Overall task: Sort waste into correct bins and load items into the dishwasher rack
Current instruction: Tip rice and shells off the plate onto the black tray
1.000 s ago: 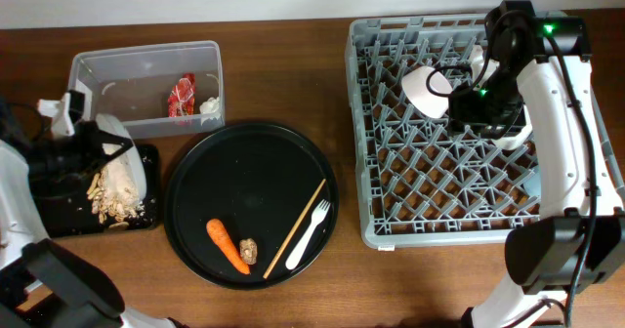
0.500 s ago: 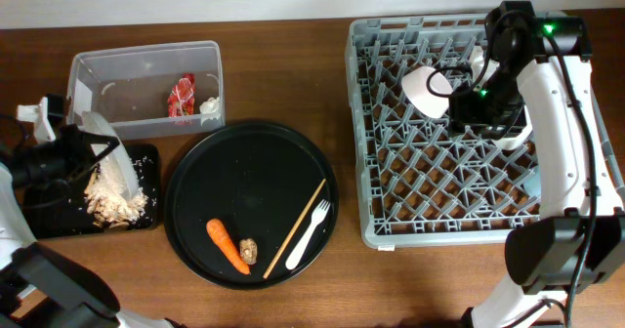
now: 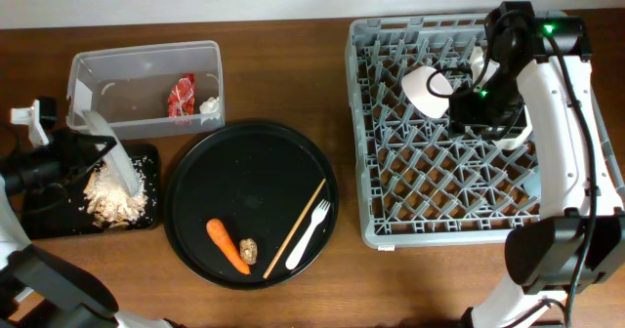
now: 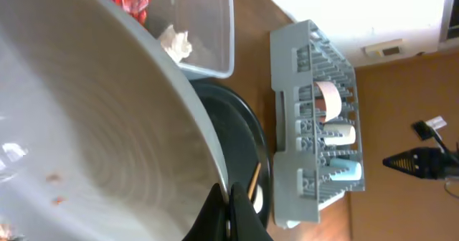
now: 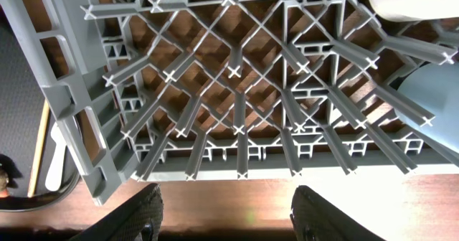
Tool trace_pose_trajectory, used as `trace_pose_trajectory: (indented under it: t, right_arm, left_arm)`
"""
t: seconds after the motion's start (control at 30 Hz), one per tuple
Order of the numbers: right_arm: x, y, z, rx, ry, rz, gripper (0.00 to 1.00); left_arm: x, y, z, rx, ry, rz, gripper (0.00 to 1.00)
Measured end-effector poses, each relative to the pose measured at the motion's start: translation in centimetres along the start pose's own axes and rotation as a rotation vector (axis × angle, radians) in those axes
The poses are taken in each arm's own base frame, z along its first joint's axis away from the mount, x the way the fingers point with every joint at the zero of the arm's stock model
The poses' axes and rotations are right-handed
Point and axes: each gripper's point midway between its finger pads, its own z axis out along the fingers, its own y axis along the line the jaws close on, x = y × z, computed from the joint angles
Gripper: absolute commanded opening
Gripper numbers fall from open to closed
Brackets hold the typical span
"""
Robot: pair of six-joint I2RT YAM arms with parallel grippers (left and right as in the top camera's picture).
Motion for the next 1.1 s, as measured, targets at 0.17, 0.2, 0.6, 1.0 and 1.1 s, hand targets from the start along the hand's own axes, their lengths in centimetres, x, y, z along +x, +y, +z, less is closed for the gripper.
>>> trace_pose_trajectory:
  t: [0.17,0.2,0.6,1.0,1.1]
  right_arm:
    - [0.1,0.0,0.0,0.0,0.003,0.001,0.61]
    - [0.1,0.0,0.0,0.0,0.003,0.0,0.61]
    - [0.1,0.0,0.0,0.0,0.003,0.001,0.62]
    - [0.1,0.0,0.0,0.0,0.003,0.001,0.61]
    - [0.1,0.0,0.0,0.0,0.003,0.001,0.61]
  left_arm:
    - [-0.1,0.3,-0.2,-0.006,-0.005,-0.002,0.0]
    - [-0.3,0.4,-0.2,-0.01,-0.012,0.001,0.0]
    - [0.0,0.4,-0.3,-0.009,-0.005,-0.04,0.0]
    - [3.7,-7.8,4.8,0.116,0.194,0.147,0.0]
    - [5.9,-10.8,6.9,0.137,0.284,0.245,0.0]
